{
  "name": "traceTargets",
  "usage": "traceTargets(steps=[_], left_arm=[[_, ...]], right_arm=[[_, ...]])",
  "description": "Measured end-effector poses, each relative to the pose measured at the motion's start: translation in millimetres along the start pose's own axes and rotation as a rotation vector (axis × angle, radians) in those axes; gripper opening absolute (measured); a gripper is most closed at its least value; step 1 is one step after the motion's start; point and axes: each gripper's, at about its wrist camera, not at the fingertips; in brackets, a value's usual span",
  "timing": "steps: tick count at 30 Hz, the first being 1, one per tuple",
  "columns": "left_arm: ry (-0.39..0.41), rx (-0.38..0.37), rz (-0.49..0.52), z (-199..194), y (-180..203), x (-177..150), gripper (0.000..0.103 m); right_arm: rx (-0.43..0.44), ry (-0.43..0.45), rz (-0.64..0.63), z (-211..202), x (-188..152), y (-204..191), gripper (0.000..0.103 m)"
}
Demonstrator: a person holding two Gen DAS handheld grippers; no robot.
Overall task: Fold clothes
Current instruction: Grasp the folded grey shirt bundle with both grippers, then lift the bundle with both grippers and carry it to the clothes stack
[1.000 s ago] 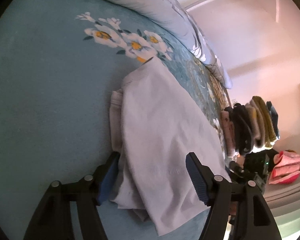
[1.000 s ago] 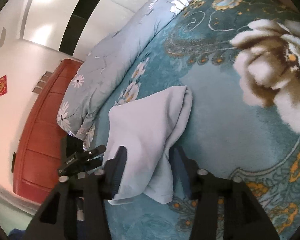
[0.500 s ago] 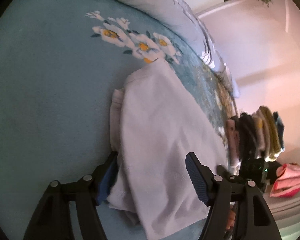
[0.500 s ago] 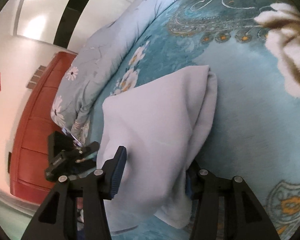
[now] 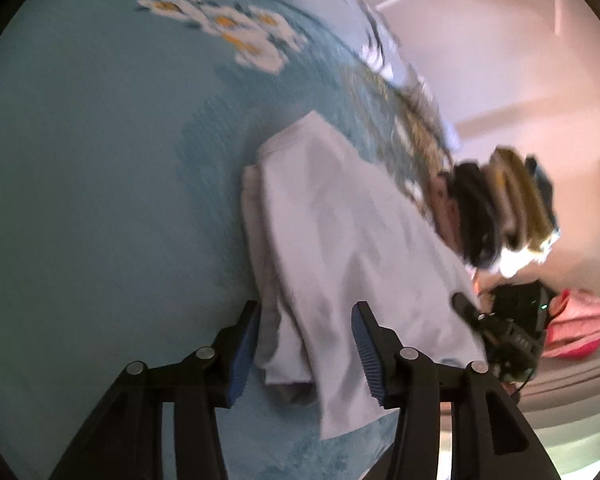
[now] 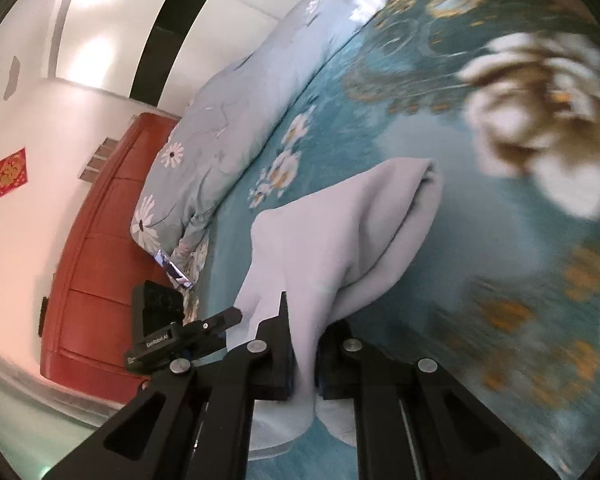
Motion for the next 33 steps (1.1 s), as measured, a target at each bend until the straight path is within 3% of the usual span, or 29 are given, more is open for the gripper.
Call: traceTargets(steps=[5,8,9,11,18,24,29,33], left_arm=[[-0.038,0.003,0.043,28.3,28.6,-1.8,0.063],[-0.033,-0.003,0.050,34.3,38.6,0.4,0.062],[-0.023,-0.010,0.044,35.5,38.5,0.1,0.059],[-0.004,-0.024,0.031,37.9,37.8,-0.8,0.025],[0.069,-0.087,0.037,32.8,42.3,-5.0,0.016],[0.143,-0.169,0.136,-2.6,68.8,7.3,0.015],[0.226,-0.270,0.271,-57.9,111.1,32.5,0.015],[0.253,-0.284,0.408,-91.5,180.7,70.3,0.015]], right_arm=[[0.004,0.037,0.031,-30.6,-15.7,17.8,0.008],[0.018,0.038,0.022,-34.3,-19.3,18.7,0.008],[0.017,0.037,0.015,-35.3,-18.8,18.0,0.008],[0.011,0.034,-0.002,-35.9,-16.3,15.5,0.008],[-0.048,0.029,-0.043,-45.1,-7.9,1.6,0.008],[-0.113,0.043,-0.143,-63.4,11.7,-48.7,0.008],[-0.175,0.076,-0.243,-92.5,40.3,-111.2,0.008],[-0.220,0.143,-0.325,-134.6,62.8,-155.4,0.008]])
Point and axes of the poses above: each gripper's, at about its wrist camera, not at the fingertips, and z roughly the way its jaws point, y to its right, x to its top, and after that the axes turned 6 degrees about -y, right-handed
